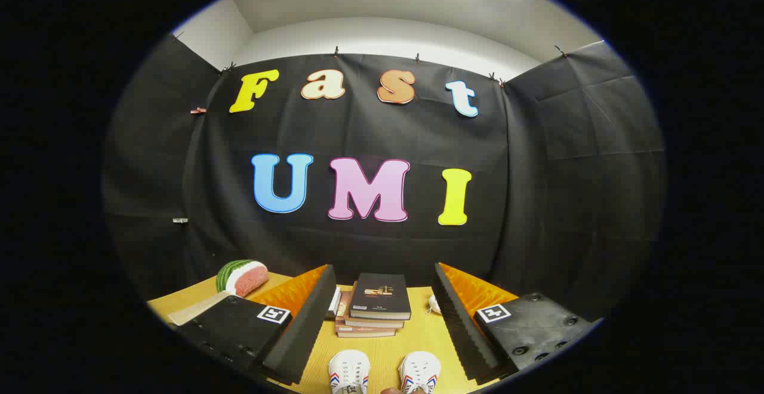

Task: Open the storage box then place both shoes into the box .Put the left shoe in first, then the right shoe, with the right side of both shoes facing outward in a uniform manner.

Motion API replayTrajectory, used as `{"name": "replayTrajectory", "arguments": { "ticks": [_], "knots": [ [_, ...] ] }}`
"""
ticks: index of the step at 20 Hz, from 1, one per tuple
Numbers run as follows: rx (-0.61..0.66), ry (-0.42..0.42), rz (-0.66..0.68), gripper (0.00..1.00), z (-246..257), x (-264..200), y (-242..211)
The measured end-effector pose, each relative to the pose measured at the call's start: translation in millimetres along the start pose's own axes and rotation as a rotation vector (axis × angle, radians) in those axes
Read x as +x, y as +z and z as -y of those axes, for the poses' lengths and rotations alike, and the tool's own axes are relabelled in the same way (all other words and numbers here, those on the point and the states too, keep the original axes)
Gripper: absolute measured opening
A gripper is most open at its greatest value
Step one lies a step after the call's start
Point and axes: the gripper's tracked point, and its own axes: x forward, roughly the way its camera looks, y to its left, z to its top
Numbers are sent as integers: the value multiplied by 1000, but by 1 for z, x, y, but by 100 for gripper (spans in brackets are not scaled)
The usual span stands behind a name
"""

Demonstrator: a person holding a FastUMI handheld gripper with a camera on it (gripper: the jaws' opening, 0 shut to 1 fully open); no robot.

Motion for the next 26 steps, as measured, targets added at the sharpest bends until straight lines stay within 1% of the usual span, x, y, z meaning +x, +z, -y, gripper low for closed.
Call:
{"name": "replayTrajectory", "arguments": {
  "ticks": [3,7,11,13,17,26],
  "knots": [
    [10,24,-28,97,-7,7,-7],
    [-9,64,-62,97,-15,9,-15],
    [0,1,-42,97,-3,11,-13],
    [21,-4,-57,97,-9,12,-17],
    [11,-25,-54,97,-11,13,-14],
    [51,-35,-79,97,-31,5,-17]
  ]
}}
